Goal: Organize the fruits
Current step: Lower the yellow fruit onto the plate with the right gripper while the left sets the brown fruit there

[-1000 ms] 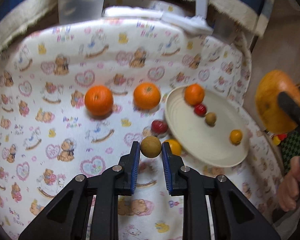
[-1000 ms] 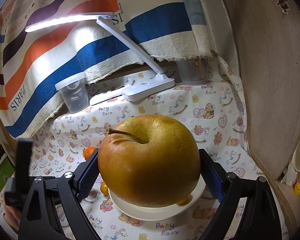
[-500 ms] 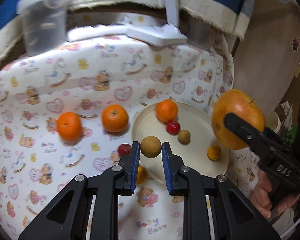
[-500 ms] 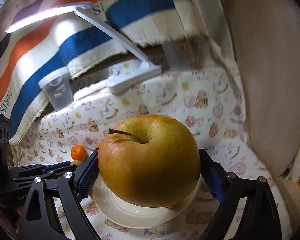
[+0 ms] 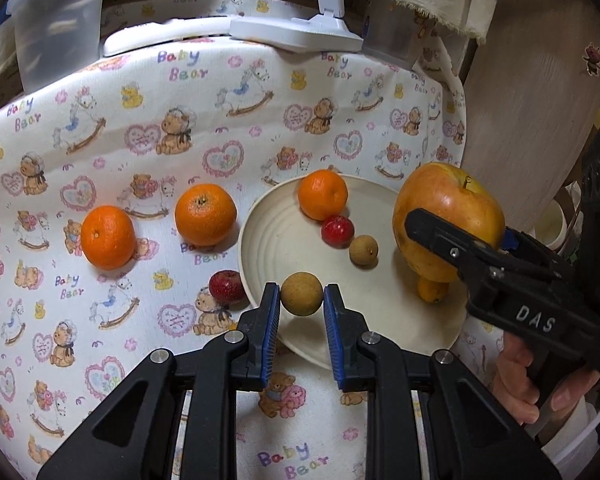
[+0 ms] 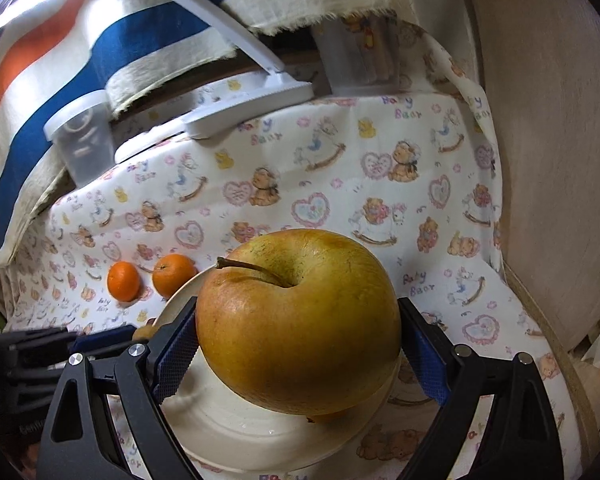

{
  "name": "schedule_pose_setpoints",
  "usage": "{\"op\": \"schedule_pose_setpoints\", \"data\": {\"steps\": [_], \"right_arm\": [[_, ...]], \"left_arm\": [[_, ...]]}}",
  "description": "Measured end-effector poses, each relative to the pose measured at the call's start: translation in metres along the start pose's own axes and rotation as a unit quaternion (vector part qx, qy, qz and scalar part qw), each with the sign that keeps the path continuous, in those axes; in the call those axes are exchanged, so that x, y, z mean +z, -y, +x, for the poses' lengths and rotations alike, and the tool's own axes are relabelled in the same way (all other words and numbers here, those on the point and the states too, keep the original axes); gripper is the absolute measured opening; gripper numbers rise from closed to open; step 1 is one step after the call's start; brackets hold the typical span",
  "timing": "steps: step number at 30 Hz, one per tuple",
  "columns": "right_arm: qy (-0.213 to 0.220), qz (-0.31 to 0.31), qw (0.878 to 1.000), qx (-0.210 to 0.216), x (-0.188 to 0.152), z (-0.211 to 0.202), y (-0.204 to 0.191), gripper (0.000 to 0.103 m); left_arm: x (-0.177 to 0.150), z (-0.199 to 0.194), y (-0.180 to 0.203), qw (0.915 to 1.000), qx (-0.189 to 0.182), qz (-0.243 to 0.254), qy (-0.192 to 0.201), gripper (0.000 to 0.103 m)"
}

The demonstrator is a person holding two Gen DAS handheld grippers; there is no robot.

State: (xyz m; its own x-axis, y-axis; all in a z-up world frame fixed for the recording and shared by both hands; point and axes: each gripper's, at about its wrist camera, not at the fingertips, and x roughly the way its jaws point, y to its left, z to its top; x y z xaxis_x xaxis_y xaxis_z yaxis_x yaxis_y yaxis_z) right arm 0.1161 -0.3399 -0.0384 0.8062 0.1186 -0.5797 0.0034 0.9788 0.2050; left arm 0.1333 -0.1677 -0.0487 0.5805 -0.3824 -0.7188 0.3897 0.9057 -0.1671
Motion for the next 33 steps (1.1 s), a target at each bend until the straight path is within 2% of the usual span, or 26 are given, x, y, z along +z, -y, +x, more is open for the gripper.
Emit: {"op": "schedule_pose_setpoints", "data": {"steps": [11,23,29,33], "right_arm": [[-0.005,-0.001,1.0,-0.019,0.001,0.003,0.001,0.093],[0.024,-0.038,0.994,-0.095,0.001,0.005,-0.006,0.093],[0.018,-0.062,0.992,-0.105,-0.001,0.006,-0.015,0.093],[-0.007,-0.068,0.994,-0.085,0.0,0.007,-0.021,0.093]], "left_arm": [[0.0,0.004,-0.003,1.0,0.002,0.004,-0.009,0.021],[0.006,0.015,0.001,1.0,0.002,0.003,-0.007,0.021],[0.001,0.014,0.0,0.9997,0.016,0.017,-0.005,0.021],[0.0,0.012,0.0,0.9997,0.015,0.016,-0.006,0.022]]}}
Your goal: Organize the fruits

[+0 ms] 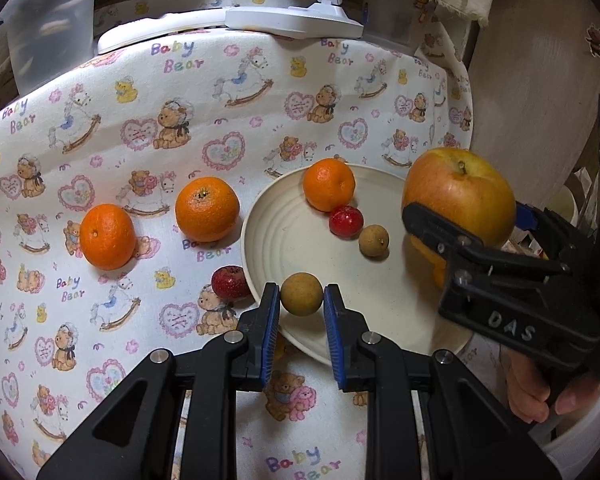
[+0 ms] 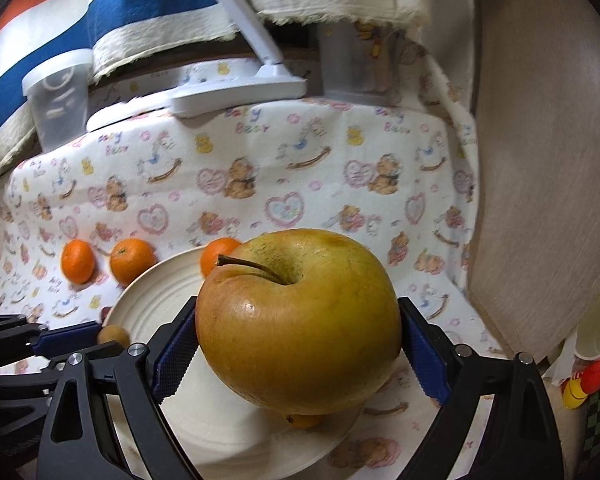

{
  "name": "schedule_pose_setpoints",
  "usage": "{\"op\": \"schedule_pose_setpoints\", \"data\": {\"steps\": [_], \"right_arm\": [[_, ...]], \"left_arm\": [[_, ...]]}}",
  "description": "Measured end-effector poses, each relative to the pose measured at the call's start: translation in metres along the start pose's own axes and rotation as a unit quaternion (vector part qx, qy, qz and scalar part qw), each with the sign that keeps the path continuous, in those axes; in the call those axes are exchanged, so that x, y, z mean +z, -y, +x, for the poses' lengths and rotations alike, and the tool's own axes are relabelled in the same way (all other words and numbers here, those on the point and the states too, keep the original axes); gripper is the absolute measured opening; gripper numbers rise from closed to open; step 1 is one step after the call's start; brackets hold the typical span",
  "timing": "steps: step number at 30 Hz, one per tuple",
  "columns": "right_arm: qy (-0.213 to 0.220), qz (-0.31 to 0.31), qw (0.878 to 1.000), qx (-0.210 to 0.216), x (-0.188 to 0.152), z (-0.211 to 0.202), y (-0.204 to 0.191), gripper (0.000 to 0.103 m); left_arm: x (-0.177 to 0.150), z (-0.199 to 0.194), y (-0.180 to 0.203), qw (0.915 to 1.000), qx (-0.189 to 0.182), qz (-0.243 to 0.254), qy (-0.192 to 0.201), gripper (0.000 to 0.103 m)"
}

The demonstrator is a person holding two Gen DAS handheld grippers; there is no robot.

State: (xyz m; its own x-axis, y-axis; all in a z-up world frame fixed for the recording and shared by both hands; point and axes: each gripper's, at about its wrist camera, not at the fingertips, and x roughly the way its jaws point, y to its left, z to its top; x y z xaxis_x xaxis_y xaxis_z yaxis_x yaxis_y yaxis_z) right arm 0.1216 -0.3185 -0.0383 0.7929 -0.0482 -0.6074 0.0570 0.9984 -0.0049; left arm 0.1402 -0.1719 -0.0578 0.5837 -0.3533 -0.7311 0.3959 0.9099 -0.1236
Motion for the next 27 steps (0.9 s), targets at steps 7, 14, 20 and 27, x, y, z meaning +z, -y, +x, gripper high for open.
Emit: {"op": "schedule_pose_setpoints", "data": {"steps": [7,14,20,27], "right_arm": [[-0.017,0.0,1.0,0.014,-0.001,0.003,-0.001,0.093],[-0.057,0.04,0.997,0.03,-0.003,0.018,0.014,0.093],[-0.05,0.032,0.998,0.02,-0.005,0.017,0.012,0.093],[-0.048,0.048,0.997,0.023,-0.005,0.019,0.017,0.094]], "left_arm": [[0.0,0.0,-0.004,0.9999,0.009,-0.008,0.002,0.04],[-0.002,-0.016,-0.004,0.9996,0.013,-0.003,0.025,0.045],[-0.007,-0.041,-0.005,0.9982,0.026,0.013,0.052,0.05],[-0.015,-0.052,-0.018,0.9967,0.041,0.013,0.069,0.052]]}}
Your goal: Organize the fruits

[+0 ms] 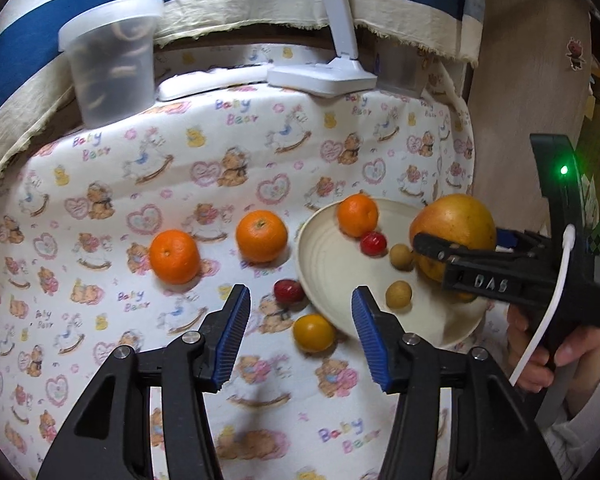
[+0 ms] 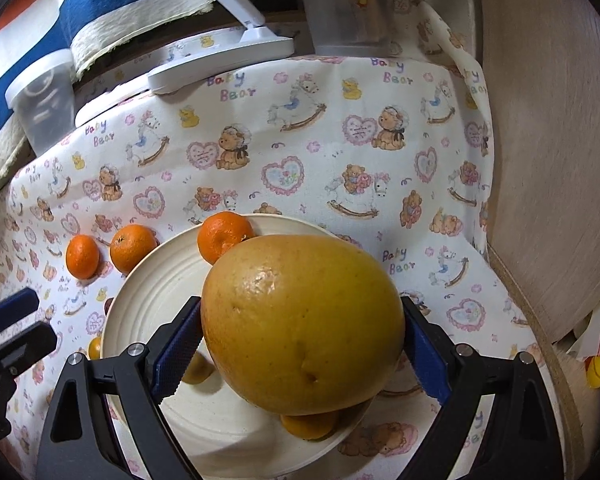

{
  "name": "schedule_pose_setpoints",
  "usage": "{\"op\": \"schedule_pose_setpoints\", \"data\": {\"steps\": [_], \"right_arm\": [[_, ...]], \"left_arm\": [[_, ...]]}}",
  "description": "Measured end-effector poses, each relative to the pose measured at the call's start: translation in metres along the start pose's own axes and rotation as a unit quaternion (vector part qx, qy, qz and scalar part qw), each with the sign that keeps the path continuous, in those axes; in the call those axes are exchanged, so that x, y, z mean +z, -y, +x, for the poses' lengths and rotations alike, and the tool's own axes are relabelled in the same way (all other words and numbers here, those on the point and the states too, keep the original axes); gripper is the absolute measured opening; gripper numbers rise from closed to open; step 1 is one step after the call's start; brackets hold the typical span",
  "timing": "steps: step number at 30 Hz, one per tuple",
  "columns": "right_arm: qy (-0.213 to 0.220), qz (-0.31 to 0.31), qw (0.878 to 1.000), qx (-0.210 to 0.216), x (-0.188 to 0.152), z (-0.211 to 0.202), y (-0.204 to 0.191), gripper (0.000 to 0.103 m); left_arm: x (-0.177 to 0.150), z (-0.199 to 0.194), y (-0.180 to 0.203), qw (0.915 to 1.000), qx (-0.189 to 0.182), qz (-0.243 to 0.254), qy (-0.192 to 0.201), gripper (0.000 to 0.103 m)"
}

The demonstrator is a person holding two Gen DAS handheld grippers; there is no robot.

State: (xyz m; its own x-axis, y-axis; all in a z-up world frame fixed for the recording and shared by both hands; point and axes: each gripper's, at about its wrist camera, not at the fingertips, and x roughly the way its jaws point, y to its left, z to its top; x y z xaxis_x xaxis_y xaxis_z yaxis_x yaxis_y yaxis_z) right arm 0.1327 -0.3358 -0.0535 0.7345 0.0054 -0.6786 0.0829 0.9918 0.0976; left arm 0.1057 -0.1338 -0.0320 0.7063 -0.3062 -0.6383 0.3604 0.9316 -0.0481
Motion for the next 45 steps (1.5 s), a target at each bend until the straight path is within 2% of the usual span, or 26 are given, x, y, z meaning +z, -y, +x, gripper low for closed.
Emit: {"op": "schedule_pose_setpoints", "data": {"steps": [2,5,8,11,12,17,18,22,24,32,37,41,45], "right_arm": [[0.007,0.0,1.0,-0.005,-0.002,-0.001,-0.002,0.094],[0.021,0.005,1.0,0.008,0.0,-0.009,-0.002,0.094],[0.042,0.013,0.999,0.006,0.003,-0.028,-0.002,0.094],[0.07,0.028,0.996,0.04,0.006,-0.051,0.0,0.103],[0.086,0.036,0.994,0.05,0.005,-0.06,0.0,0.103],[0.123,0.016,0.99,0.065,0.004,-0.084,-0.011,0.103],[0.132,0.01,0.989,0.063,0.003,-0.088,-0.013,0.103],[0.154,0.007,0.985,0.072,0.001,-0.104,-0.017,0.103],[0.163,0.011,0.983,0.08,0.0,-0.111,-0.016,0.103],[0.174,0.026,0.981,0.081,0.0,-0.119,-0.01,0.103],[0.152,0.024,0.985,0.075,-0.001,-0.107,-0.012,0.103],[0.147,0.02,0.986,0.076,-0.003,-0.104,-0.016,0.103],[0.148,0.002,0.987,0.068,-0.006,-0.103,-0.023,0.103]], "left_arm": [[-0.003,-0.002,-0.006,1.0,0.004,0.001,-0.002,0.052],[-0.006,-0.007,-0.018,0.9999,0.012,-0.005,0.004,0.052],[-0.01,-0.015,-0.032,0.9997,0.009,-0.019,0.012,0.052],[-0.015,-0.023,-0.04,0.9994,0.009,-0.027,0.019,0.052],[-0.016,-0.027,-0.041,0.9993,0.012,-0.026,0.023,0.053],[-0.015,-0.047,-0.045,0.9976,0.013,-0.034,0.058,0.063],[-0.014,-0.051,-0.045,0.9972,0.013,-0.034,0.065,0.067],[-0.013,-0.075,-0.042,0.9924,0.036,-0.032,0.113,0.095],[-0.014,-0.083,-0.041,0.9903,0.045,-0.031,0.128,0.102],[-0.015,-0.091,-0.042,0.9868,0.054,-0.034,0.149,0.102],[-0.017,-0.08,-0.04,0.9907,0.047,-0.03,0.124,0.102],[-0.015,-0.057,-0.035,0.9975,0.027,-0.033,0.057,0.102],[-0.017,-0.028,-0.032,0.9985,-0.014,-0.053,-0.005,0.083]]}}
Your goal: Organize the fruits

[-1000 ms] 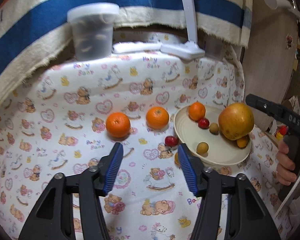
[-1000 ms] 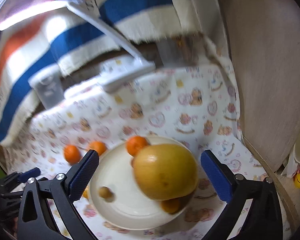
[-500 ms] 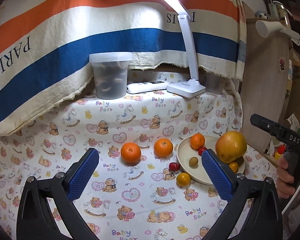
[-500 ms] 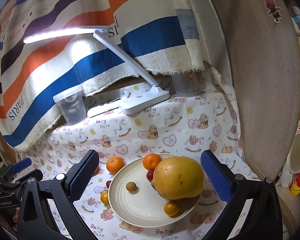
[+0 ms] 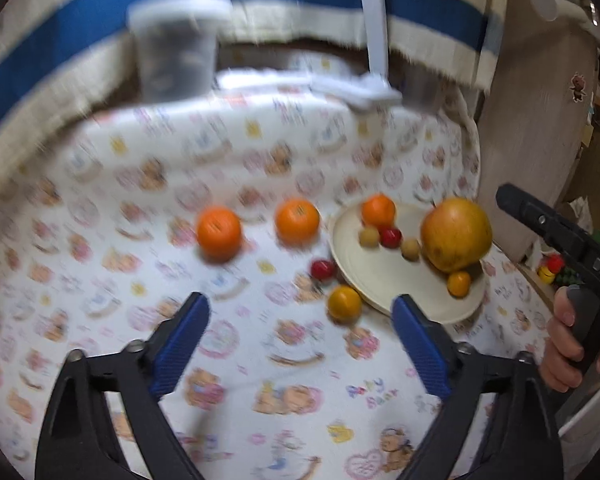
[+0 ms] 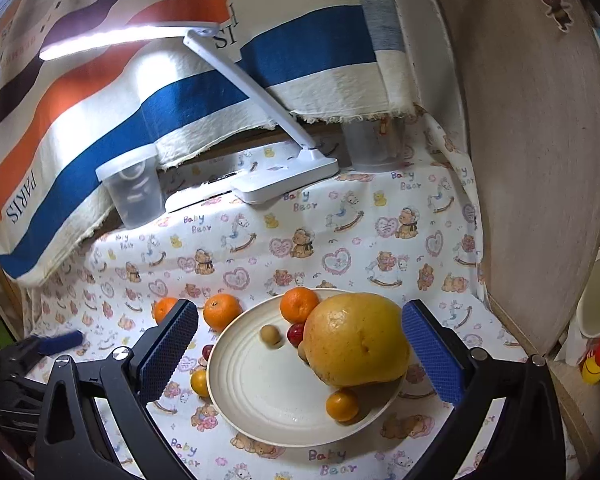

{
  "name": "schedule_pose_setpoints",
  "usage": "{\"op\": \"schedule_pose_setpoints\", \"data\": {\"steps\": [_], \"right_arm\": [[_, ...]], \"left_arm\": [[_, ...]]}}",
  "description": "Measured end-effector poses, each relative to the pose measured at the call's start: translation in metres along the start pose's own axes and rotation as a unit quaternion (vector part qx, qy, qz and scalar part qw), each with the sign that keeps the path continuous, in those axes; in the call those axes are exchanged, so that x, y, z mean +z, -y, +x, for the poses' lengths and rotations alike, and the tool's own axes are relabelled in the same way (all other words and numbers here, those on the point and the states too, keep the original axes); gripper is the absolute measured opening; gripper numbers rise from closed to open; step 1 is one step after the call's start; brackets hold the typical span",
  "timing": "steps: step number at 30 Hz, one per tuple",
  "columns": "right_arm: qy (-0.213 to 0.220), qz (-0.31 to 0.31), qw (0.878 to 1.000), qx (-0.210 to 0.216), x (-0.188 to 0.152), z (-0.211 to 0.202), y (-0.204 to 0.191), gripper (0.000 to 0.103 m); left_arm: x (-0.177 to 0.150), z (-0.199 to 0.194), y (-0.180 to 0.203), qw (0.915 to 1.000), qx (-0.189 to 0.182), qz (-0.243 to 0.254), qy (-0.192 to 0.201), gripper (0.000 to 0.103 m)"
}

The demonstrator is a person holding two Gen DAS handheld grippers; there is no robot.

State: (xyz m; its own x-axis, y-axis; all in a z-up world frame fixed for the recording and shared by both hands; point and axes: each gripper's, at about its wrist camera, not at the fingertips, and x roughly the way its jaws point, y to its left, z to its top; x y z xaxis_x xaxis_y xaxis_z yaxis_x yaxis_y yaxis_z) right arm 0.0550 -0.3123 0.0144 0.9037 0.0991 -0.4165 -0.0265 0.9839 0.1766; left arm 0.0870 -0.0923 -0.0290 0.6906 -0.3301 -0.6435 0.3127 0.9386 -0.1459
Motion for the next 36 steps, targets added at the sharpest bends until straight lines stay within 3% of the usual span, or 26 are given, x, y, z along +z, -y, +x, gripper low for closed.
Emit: {"op": "schedule_pose_setpoints", "data": {"steps": [3,7,14,23,27,34,35,36], "right_arm": [[-0.003,-0.013,1.0,-0.002,-0.001,0.001,-0.005,0.103],[0.003,-0.031,0.999,-0.012,-0.003,0.0,-0.009,0.103],[0.013,-0.053,0.998,-0.007,-0.001,-0.006,-0.014,0.103],[0.016,-0.079,0.997,-0.018,-0.003,-0.006,-0.021,0.103],[0.01,-0.071,0.997,-0.017,-0.003,-0.004,-0.018,0.103],[0.003,-0.069,0.997,-0.023,-0.004,0.0,-0.017,0.103],[0.001,-0.067,0.998,-0.022,-0.004,0.001,-0.016,0.103],[-0.001,-0.065,0.998,-0.02,-0.004,0.002,-0.016,0.103]], "left_arm": [[-0.001,0.019,0.002,0.9993,-0.009,-0.004,-0.037,0.062],[-0.002,0.033,0.012,0.9972,-0.001,0.026,-0.069,0.047],[-0.012,0.047,0.038,0.991,0.012,0.099,-0.09,0.045],[-0.003,0.071,0.051,0.9904,0.005,0.103,-0.093,0.044],[-0.005,0.074,0.051,0.9904,0.011,0.106,-0.088,0.029],[-0.001,0.067,0.038,0.9938,-0.001,0.079,-0.078,0.023],[0.0,0.062,0.035,0.9943,-0.003,0.075,-0.075,0.019],[0.001,0.058,0.033,0.9948,-0.003,0.072,-0.072,0.004]]}}
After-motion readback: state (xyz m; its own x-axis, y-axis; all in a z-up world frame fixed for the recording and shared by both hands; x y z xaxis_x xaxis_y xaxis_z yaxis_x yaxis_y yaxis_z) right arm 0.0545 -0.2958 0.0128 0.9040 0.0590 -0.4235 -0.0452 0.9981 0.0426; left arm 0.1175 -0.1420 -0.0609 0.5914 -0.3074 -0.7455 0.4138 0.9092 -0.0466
